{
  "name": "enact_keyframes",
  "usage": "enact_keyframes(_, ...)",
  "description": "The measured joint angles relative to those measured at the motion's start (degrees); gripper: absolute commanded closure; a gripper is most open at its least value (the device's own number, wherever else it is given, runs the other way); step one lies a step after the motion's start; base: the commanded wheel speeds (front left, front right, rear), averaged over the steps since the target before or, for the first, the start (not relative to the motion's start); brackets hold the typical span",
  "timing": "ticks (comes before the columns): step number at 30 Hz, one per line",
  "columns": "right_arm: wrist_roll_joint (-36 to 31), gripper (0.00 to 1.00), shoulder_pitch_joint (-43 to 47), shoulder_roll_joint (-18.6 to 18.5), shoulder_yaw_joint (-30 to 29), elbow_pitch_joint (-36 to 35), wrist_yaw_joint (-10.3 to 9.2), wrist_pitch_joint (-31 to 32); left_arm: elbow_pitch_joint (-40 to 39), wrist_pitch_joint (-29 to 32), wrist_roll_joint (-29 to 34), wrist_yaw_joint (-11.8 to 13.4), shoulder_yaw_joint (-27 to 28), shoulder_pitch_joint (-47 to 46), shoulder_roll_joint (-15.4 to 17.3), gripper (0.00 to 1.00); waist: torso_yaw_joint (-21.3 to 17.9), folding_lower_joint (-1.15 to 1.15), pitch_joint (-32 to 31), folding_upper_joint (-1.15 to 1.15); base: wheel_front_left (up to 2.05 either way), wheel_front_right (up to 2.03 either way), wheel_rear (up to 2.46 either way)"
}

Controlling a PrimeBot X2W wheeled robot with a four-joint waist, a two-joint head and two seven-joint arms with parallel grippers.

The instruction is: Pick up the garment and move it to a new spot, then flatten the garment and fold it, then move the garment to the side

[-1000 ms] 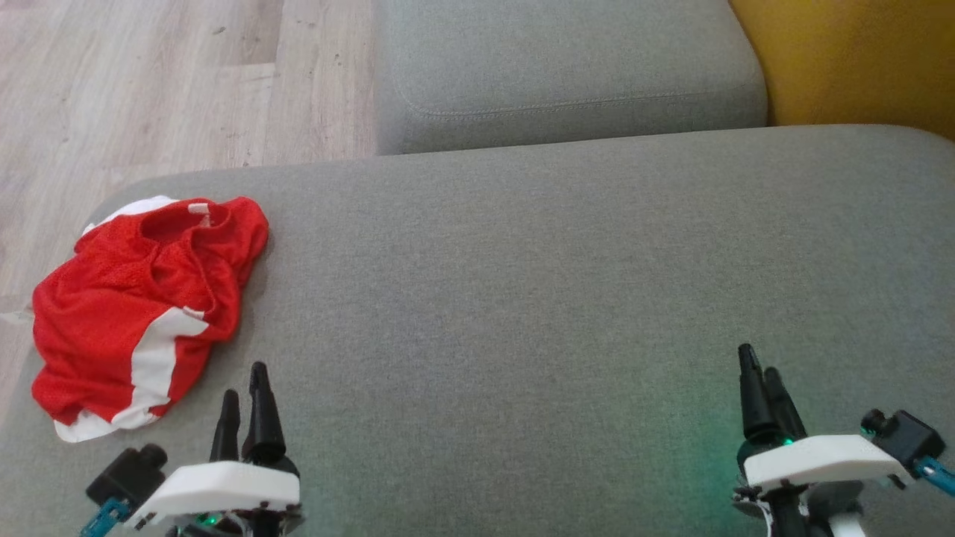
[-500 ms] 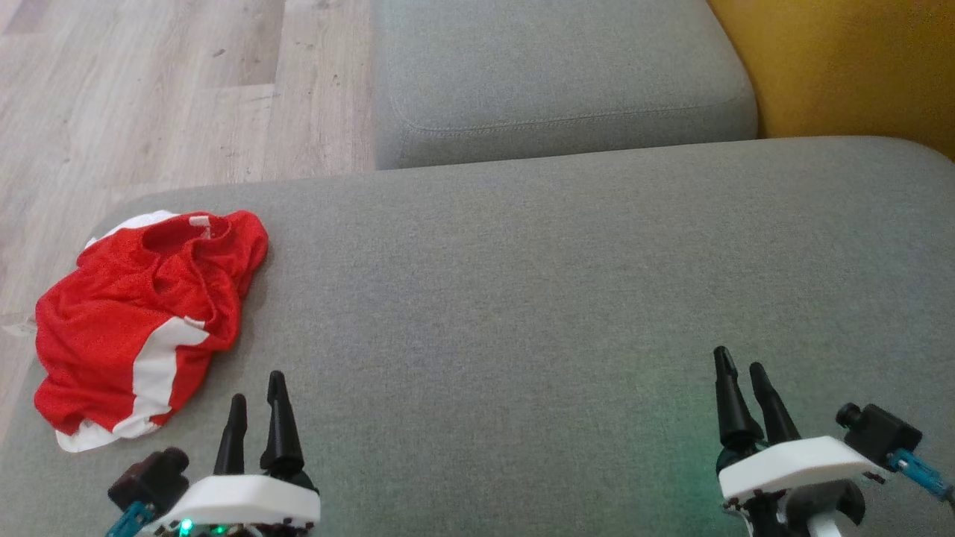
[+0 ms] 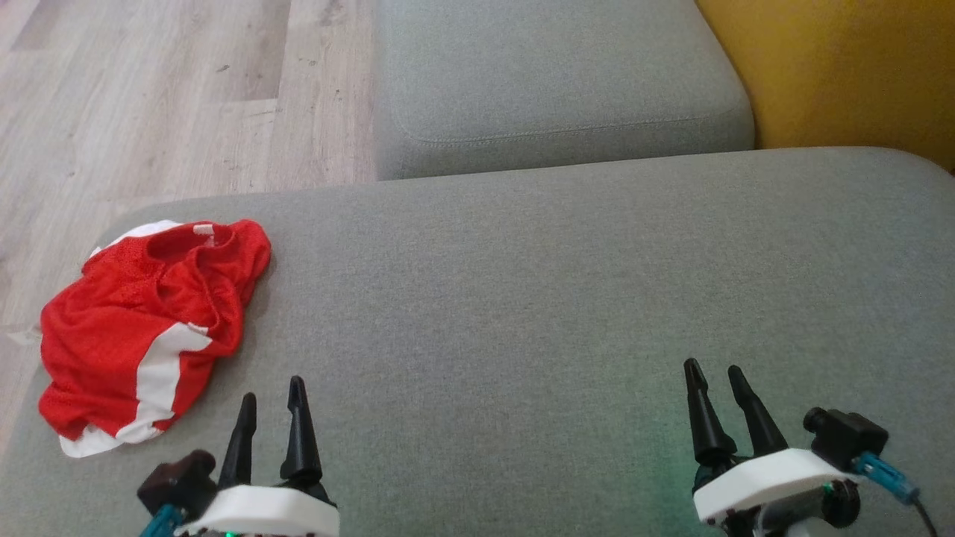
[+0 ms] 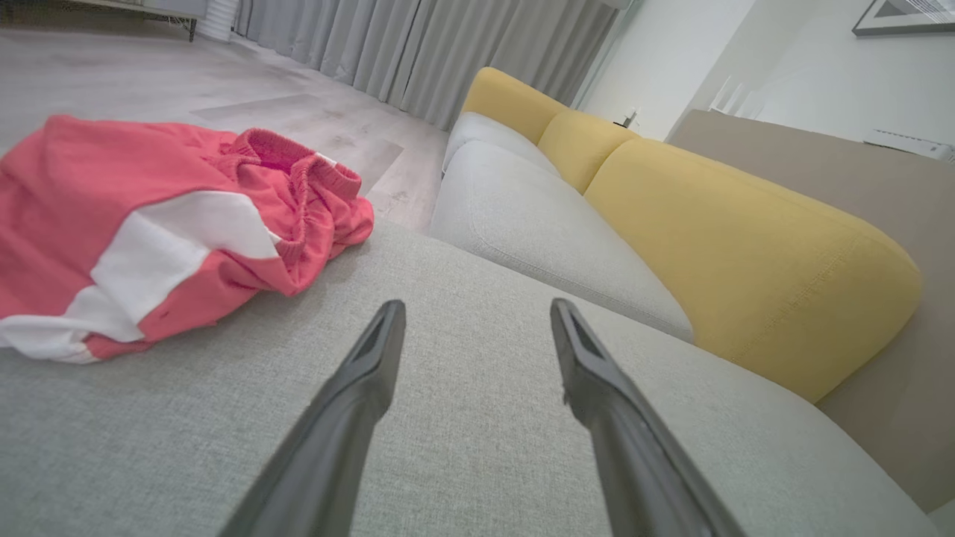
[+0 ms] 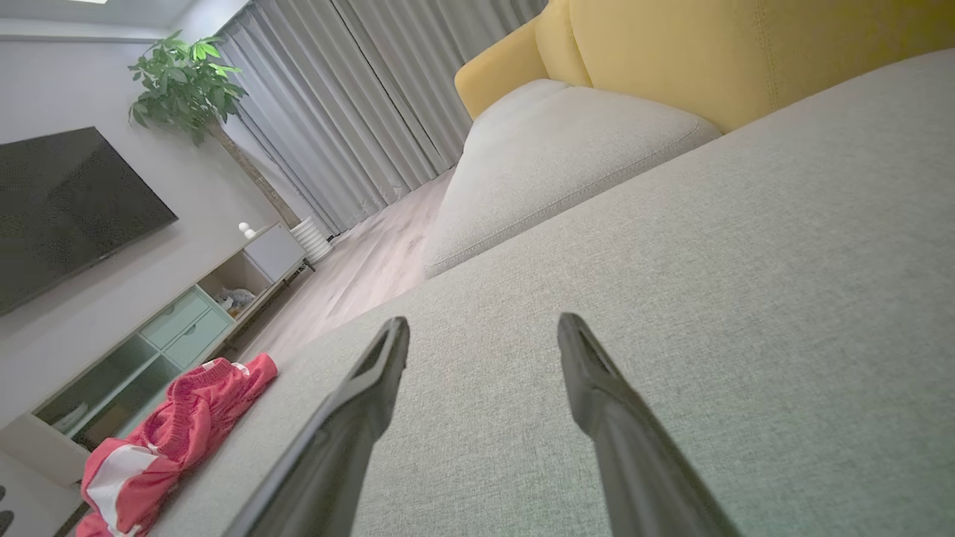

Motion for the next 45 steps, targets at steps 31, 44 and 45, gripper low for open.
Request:
enact_keyframes(31, -24.3, 0.0, 1.6, -0.1, -1.9, 0.7, 0.01, -4.9, 2.0, -5.0, 20.0, 1.6, -2.2, 1.2, 0.1, 0.0, -0.8, 0.01, -1.9, 0.0, 0.0, 0.0, 0.0)
enact_keyframes(44, -31.6, 0.0, 1.6, 0.0, -1.7, 1.0, 0.01, -6.5, 3.0, -6.6, 26.1, 2.0, -3.8, 1.2, 0.1, 0.0, -0.9, 0.01, -2.7, 0.0, 0.0, 0.0, 0.0)
enact_keyframes(45, -31.6, 0.0, 1.6, 0.0, -1.7, 1.0, 0.01, -6.5, 3.1, -6.6, 26.1, 2.0, -3.8, 1.2, 0.1, 0.0, -0.9, 0.0, -2.7, 0.0, 0.0, 0.0, 0.0)
